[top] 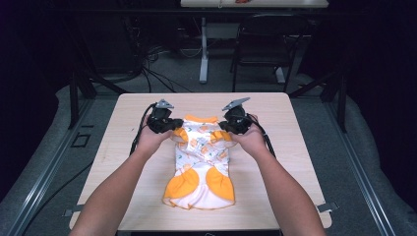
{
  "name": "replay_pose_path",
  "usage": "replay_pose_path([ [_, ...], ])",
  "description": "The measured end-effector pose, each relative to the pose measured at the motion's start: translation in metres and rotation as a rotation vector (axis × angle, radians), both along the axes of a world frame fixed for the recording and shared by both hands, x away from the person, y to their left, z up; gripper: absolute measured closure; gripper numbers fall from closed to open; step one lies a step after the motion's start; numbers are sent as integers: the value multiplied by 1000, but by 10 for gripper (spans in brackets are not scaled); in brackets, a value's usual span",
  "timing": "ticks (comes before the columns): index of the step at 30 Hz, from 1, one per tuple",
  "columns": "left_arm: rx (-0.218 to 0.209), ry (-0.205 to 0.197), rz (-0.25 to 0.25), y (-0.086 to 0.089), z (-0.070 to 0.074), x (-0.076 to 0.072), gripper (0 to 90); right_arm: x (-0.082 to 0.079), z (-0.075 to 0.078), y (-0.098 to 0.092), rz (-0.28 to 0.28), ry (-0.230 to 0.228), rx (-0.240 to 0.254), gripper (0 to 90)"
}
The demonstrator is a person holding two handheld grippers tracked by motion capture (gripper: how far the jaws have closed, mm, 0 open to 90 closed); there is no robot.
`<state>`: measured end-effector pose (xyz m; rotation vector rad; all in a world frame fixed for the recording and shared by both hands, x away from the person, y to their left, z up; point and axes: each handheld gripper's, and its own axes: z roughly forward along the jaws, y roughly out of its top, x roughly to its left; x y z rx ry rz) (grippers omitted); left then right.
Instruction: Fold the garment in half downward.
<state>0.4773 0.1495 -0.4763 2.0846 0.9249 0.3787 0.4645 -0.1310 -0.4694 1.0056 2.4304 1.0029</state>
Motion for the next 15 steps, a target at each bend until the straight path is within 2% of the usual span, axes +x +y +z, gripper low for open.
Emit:
replay_pose_path([
  [6,-7,-43,4,2,21,1,858,2,23,2,2,-45,-4,895],
  [10,-7,-73,-12,3,33,-1,858,0,37,3,6,-73,-9,895],
  [13,-4,-83,-23,4,35,-4,858,-4,41,4,14,-101,-19,895],
  [15,6,-82,-34,4,33,-6,858,-7,40,4,26,-102,-37,895],
])
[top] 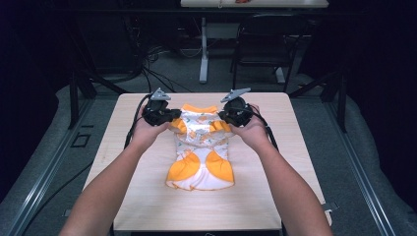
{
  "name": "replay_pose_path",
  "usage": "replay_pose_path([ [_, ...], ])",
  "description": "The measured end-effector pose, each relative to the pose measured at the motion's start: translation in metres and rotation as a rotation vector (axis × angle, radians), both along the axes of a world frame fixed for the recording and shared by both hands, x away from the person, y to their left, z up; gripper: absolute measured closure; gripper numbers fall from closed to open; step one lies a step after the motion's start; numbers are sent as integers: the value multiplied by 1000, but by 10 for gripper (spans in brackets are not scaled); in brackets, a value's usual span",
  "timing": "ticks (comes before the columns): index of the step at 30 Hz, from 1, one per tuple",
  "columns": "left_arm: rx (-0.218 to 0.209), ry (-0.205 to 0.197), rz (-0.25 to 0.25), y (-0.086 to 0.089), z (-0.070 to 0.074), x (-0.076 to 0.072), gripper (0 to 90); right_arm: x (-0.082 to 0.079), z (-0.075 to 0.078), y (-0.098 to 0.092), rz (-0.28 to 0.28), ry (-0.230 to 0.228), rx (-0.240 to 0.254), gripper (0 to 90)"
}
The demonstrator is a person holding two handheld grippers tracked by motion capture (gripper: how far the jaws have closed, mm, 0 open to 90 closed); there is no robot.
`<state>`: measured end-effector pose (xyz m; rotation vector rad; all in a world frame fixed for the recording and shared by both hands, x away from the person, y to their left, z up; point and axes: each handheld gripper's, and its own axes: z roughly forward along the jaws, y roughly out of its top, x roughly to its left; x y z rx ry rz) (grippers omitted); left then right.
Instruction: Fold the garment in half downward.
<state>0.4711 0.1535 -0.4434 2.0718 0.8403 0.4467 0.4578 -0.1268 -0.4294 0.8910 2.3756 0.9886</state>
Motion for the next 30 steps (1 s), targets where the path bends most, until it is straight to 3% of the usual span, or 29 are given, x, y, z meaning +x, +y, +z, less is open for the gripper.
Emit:
replay_pose_path([
  [7,14,12,-8,-1,-15,-5,858,-6,-15,1,17,9,-39,895],
  [25,34,31,-21,-3,-37,-11,858,-9,-39,0,16,43,-23,894],
  [30,20,37,-33,-1,-41,-16,858,-13,-41,-2,24,46,-20,894],
])
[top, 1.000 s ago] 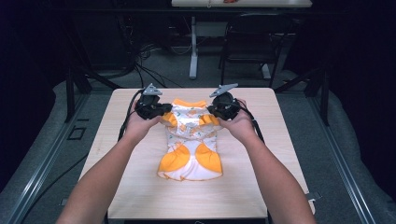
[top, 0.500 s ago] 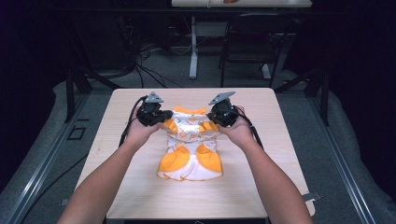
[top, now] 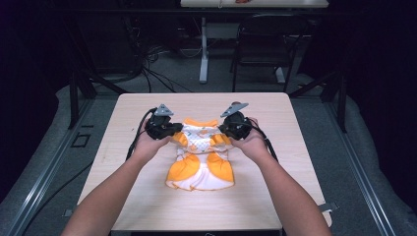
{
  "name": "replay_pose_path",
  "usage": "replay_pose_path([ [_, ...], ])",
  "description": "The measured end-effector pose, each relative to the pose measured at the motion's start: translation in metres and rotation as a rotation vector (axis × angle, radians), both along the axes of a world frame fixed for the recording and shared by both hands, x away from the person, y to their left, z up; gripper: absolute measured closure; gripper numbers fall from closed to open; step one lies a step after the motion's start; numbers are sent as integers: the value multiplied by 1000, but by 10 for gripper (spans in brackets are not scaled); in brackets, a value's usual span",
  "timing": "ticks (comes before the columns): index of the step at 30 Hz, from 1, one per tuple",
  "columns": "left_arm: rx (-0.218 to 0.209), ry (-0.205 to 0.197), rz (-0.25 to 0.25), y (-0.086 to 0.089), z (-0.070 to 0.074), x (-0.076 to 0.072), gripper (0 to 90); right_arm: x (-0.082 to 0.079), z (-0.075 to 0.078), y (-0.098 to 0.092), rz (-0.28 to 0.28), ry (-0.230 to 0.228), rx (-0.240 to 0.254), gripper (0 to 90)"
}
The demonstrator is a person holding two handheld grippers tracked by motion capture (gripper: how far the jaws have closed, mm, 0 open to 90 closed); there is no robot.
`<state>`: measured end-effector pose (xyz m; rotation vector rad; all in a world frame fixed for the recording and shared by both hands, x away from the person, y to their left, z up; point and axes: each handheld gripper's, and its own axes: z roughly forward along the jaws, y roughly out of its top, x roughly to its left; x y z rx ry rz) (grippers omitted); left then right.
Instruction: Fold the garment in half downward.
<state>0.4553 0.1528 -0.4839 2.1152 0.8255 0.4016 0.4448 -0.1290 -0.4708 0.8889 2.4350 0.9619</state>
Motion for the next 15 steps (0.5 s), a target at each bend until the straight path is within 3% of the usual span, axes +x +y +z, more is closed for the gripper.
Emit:
replay_pose_path([
  [13,1,17,-35,5,-11,-15,857,-18,-8,0,39,8,-3,893],
  [15,6,15,-45,3,-13,-18,857,-20,-10,1,47,13,-29,893],
])
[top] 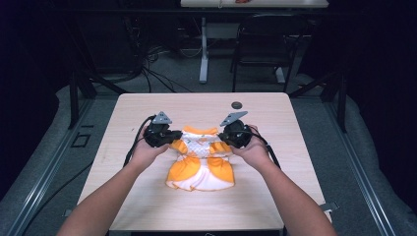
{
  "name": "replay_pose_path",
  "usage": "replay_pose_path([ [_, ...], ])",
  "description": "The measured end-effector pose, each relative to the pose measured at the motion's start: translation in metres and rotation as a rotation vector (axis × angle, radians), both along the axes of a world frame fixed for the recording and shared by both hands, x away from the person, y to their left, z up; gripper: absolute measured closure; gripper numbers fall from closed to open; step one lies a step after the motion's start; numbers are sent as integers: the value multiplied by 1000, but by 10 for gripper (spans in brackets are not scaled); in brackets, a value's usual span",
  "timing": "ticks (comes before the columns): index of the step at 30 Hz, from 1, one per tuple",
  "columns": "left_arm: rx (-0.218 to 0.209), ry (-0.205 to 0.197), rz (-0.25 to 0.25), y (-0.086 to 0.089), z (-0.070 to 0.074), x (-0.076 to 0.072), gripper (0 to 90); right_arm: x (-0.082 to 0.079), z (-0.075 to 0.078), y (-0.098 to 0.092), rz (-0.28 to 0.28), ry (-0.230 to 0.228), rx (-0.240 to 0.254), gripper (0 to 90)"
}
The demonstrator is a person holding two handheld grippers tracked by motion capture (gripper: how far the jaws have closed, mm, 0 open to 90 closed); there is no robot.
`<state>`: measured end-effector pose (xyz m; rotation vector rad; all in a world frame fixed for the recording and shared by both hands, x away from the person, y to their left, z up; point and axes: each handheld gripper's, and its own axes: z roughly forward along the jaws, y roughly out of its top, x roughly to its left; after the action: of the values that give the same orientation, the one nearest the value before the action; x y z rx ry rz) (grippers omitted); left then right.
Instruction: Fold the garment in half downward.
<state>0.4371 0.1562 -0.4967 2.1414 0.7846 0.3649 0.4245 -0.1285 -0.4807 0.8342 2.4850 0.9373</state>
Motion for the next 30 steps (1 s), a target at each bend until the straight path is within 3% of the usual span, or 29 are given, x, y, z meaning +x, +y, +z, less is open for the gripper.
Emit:
replay_pose_path([
  [9,12,25,-39,-3,-12,-16,857,-15,-12,-5,25,40,16,893],
  [15,25,35,-60,-2,-21,-23,857,-23,-19,-5,36,50,0,893],
  [17,22,40,-60,-2,-24,-24,856,-25,-22,-5,32,61,26,893],
  [20,26,48,-68,-1,-30,-27,856,-29,-29,-3,45,69,0,893],
  [24,28,49,-77,0,-37,-32,855,-33,-36,-3,42,87,23,893],
  [26,29,46,-76,0,-40,-35,855,-36,-40,-2,47,82,0,893],
  [30,30,41,-81,1,-45,-39,853,-41,-46,-2,45,96,24,892],
])
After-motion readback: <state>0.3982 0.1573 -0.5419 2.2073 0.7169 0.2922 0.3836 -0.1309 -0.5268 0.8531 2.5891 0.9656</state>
